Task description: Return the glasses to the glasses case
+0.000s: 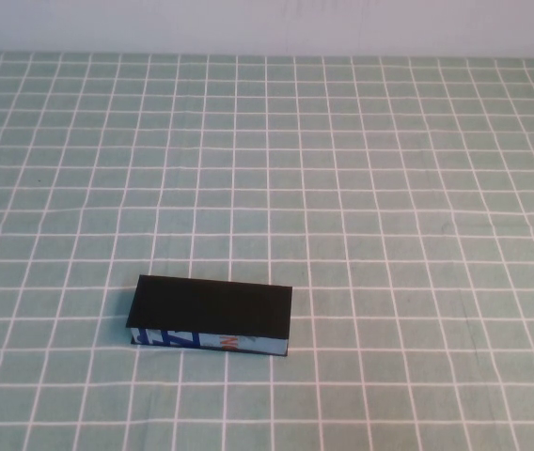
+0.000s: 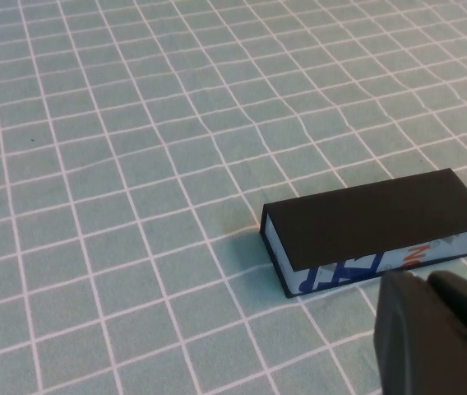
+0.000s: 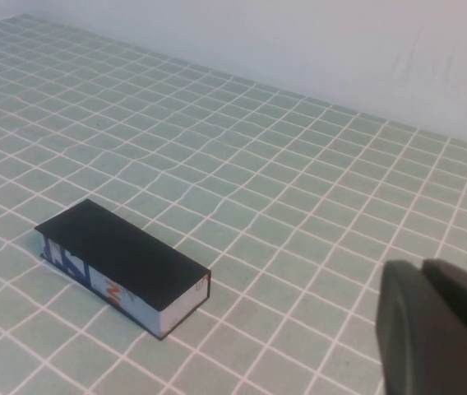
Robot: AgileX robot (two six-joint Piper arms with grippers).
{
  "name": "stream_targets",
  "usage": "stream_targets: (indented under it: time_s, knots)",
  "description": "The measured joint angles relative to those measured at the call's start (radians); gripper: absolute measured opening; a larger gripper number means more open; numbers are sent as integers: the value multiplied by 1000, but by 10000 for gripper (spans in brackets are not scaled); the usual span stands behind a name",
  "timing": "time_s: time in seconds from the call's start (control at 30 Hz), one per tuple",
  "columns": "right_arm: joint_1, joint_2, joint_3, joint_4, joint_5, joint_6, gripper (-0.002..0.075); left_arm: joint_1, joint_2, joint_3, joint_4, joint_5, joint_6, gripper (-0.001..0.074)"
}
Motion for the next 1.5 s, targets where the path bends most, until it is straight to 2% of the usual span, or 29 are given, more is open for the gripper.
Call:
stream_targets:
  time_s: [0.7, 0.87, 0.93, 1.13, 1.3, 1.5]
  knots:
    - [0, -2, 0, 2, 0, 1, -11, 0, 0, 3, 7, 0, 27, -1]
    - [0, -2, 0, 2, 0, 1, -11, 5, 0, 69, 33, -128, 43, -1]
    - [0, -2, 0, 2, 0, 1, -11, 35, 0, 100, 59, -218, 43, -1]
    - [0, -2, 0, 2, 0, 1, -11, 212, -7, 172, 75, -472, 34, -1]
    - [0, -2, 0, 2, 11, 1, -11, 246, -91, 193, 75, -483, 23, -1]
    - [0, -2, 0, 2, 13, 1, -11, 312, -168, 258, 95, -530, -75, -1]
